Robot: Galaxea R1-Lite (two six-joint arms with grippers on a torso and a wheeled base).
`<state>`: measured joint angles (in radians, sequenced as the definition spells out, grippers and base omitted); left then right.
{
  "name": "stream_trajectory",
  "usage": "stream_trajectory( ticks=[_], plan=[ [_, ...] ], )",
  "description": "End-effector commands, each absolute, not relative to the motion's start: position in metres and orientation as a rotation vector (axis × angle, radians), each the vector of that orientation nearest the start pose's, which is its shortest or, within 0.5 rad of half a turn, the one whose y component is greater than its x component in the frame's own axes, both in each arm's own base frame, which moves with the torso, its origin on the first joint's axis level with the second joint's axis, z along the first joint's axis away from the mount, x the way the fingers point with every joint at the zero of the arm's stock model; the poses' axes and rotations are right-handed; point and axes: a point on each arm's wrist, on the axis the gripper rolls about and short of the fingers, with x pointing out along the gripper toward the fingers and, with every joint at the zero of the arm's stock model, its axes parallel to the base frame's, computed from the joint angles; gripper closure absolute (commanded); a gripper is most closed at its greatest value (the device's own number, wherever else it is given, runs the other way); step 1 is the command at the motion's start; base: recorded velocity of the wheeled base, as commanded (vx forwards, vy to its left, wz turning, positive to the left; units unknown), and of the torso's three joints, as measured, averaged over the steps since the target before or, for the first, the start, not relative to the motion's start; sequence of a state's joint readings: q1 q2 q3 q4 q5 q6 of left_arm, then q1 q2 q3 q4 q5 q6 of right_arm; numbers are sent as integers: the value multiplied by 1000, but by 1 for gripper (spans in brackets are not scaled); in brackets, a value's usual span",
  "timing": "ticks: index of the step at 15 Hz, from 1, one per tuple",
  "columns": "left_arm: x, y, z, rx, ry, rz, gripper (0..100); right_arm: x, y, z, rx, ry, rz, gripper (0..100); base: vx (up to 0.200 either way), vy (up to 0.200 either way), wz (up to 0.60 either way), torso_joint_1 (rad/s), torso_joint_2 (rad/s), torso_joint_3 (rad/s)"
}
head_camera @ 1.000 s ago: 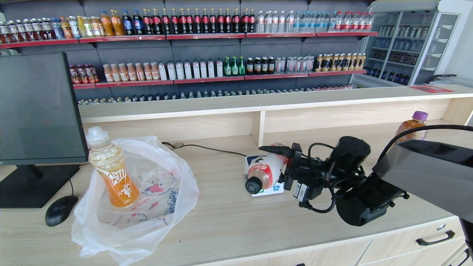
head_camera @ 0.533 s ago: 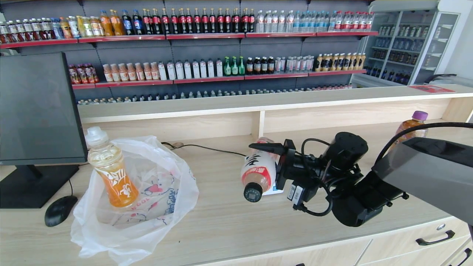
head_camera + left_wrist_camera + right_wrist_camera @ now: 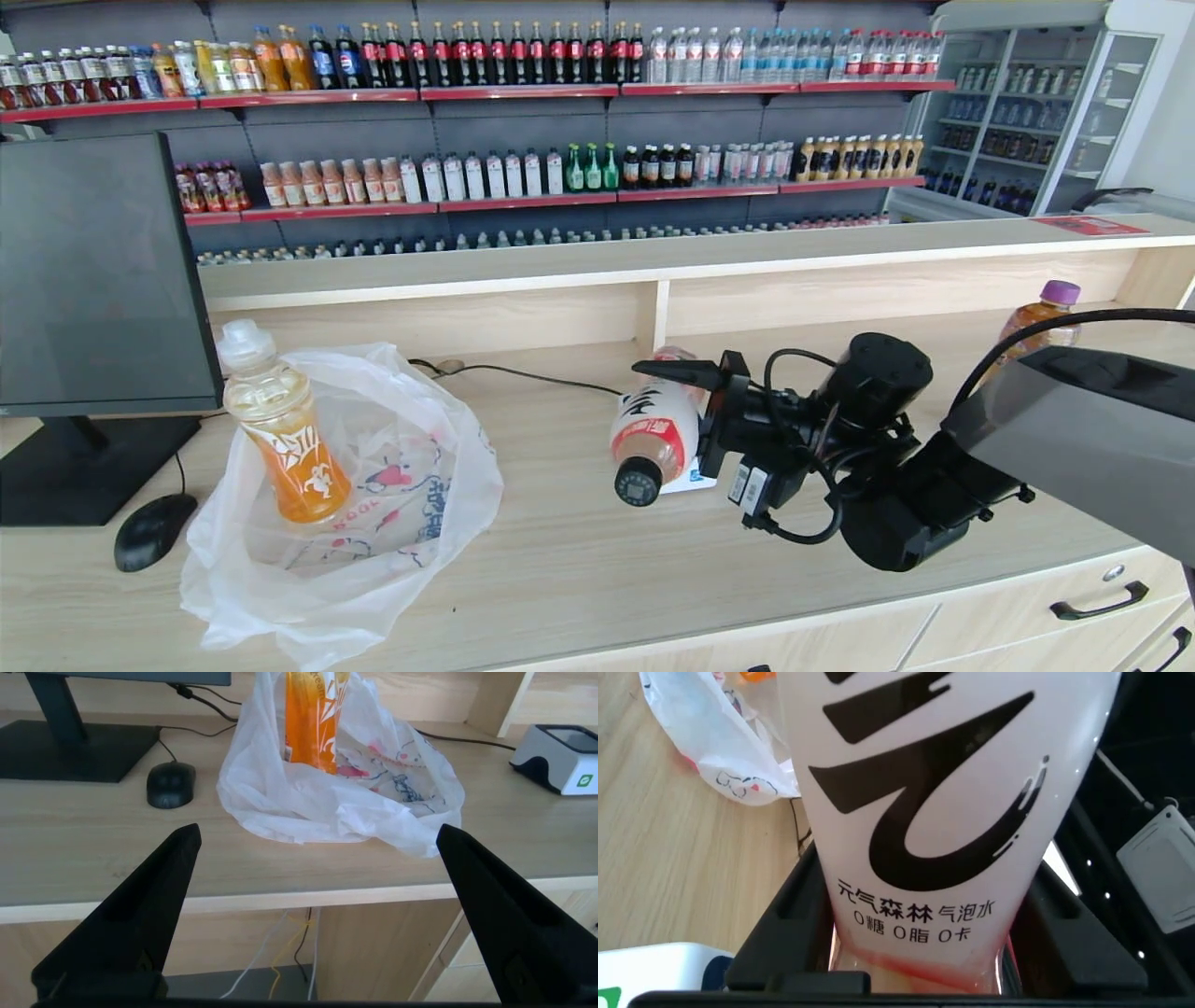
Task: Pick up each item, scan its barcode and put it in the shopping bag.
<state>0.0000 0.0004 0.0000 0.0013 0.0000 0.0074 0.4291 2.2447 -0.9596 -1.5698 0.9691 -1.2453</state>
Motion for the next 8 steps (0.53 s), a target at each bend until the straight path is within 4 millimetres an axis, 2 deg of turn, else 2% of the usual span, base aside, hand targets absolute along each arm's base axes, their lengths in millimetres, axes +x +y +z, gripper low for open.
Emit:
stream_trajectory(
  ticks=[1,4,8],
  plan=[
    [-23,0,75,8,2,0,0,355,181,113,-1100,-1116,1017,100,0,0,0,0,0,0],
    [-23,0,75,6,2,0,0,353,180,113,-1097,-1111,1021,100,0,0,0,0,0,0],
    [-23,0,75,6,2,0,0,336,203,119,-1047,-1152,1079,100,0,0,0,0,0,0]
  ],
)
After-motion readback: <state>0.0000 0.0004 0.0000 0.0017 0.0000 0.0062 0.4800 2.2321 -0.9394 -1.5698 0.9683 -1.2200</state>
